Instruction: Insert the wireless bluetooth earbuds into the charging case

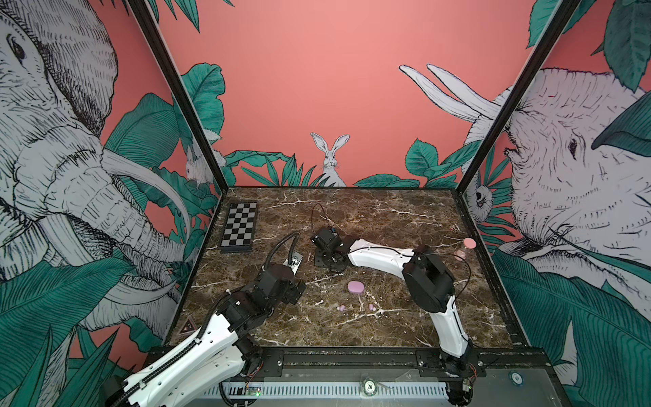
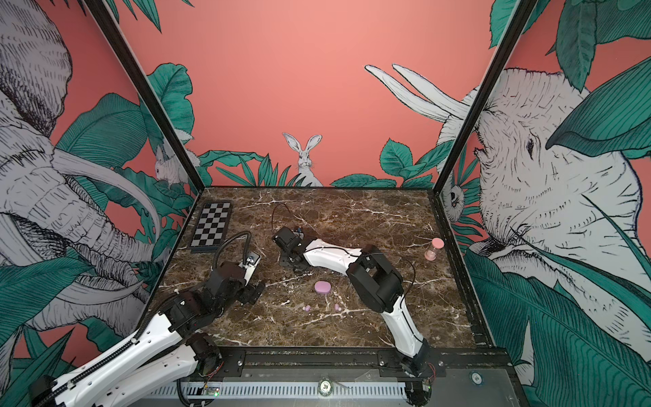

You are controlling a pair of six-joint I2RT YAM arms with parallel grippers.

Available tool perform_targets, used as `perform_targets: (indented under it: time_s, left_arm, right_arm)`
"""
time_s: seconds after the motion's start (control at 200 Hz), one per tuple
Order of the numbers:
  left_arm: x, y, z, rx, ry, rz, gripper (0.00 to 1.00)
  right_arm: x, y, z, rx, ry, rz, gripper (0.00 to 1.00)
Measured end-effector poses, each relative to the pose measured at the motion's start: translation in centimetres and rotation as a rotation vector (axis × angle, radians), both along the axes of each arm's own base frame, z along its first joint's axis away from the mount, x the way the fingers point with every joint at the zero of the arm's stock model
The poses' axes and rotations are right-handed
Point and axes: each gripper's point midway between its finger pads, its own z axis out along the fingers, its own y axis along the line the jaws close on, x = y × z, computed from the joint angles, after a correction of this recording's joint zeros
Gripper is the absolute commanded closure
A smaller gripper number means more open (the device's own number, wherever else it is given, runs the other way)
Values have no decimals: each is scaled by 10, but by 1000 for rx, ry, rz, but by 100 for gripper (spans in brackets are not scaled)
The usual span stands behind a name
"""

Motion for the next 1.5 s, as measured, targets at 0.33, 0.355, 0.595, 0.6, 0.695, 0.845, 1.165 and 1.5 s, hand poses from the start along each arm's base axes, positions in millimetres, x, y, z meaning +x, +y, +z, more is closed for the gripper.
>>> perform_targets:
  time_s: [0.33,0.355,0.595,0.6,0.695,0.845,1.165,1.5]
  left_arm:
    - [0,0,0,2,0,-1,1]
    - [0,0,0,2,0,-1,1]
    - [0,-1,-1,1,3,-4,1]
    - [0,-1,-1,1,3,-4,1]
    - [0,-1,-1,2,6,-5,1]
    - [0,-1,-2,3,7,-5,1]
    - [-2,-3,9,-37,-42,-29,1]
    - [-18,-28,8,-110,-39,-217,1]
  right_arm:
    - [-6,3,34,79,-21,8,29]
    - [-7,3,38,87,-25,10,27]
    - [-12,-1,70,144,-72,29,2]
    - [-12,-1,71,144,-75,30,2]
    - [-10,-3,83,153,-104,56,2]
    - [2,-4,98,189,-119,126,2]
    - [44,-3,105,316,-59,221,2]
    - [36,3,63,274,46,316,2]
